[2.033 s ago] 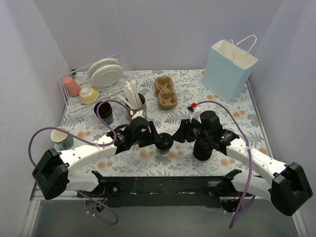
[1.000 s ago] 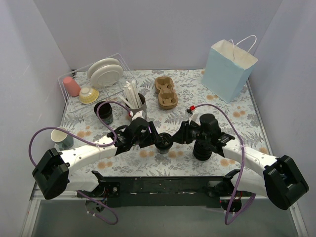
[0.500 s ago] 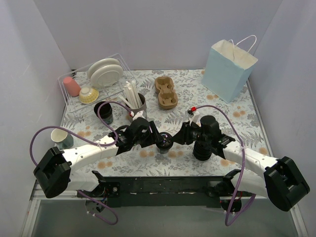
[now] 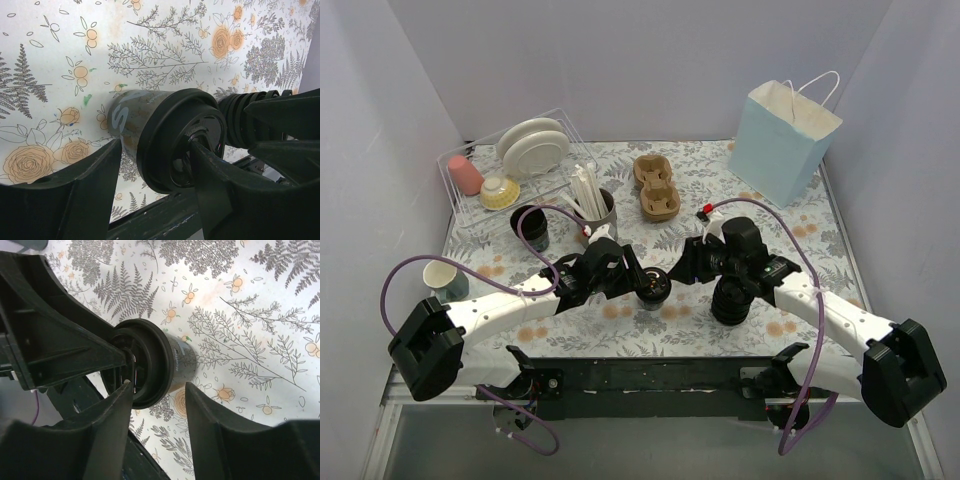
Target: Pack the takeout coffee
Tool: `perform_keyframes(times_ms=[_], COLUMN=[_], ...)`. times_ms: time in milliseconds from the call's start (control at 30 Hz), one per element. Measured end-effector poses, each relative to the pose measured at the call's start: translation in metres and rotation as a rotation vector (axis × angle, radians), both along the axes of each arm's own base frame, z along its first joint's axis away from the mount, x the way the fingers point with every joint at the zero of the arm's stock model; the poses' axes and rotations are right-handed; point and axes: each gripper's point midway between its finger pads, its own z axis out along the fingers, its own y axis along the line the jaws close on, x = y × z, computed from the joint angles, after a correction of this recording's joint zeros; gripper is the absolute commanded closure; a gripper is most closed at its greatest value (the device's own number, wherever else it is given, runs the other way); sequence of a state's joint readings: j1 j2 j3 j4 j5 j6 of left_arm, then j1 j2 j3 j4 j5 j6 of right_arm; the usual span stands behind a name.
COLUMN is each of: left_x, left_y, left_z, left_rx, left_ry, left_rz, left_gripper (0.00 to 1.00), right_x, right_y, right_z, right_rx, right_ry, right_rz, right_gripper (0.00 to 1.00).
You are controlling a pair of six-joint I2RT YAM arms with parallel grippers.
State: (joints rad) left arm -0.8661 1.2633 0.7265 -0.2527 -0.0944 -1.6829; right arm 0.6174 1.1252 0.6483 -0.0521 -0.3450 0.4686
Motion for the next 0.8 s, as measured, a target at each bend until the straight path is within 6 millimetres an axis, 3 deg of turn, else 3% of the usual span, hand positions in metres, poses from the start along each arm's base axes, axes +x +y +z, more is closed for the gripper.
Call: perform_keyframes(times_ms=[167,533,800], left_x=[0.000,0.000,0.000], left_y=[0.000,0.000,-0.001], left_z=[0.000,0.000,0.000], left_rx=[0.000,-0.001,-0.010], left_ry=[0.000,0.001,-0.003], left_rz=[0.000,0.000,-0.002], left_gripper=[0.45,0.45,0.45], right_x=[-0.003,-0.008,-0.015], right_y=[0.004,0.018,0.024], right_z=[0.003,-0.024,-0.026], right_rx=[0.014,0.031,0.100], right_ry=[0.003,0.092,0.074], right_rz=[0.030,0.112,0.158], right_gripper=[0.38,0.42,0.41])
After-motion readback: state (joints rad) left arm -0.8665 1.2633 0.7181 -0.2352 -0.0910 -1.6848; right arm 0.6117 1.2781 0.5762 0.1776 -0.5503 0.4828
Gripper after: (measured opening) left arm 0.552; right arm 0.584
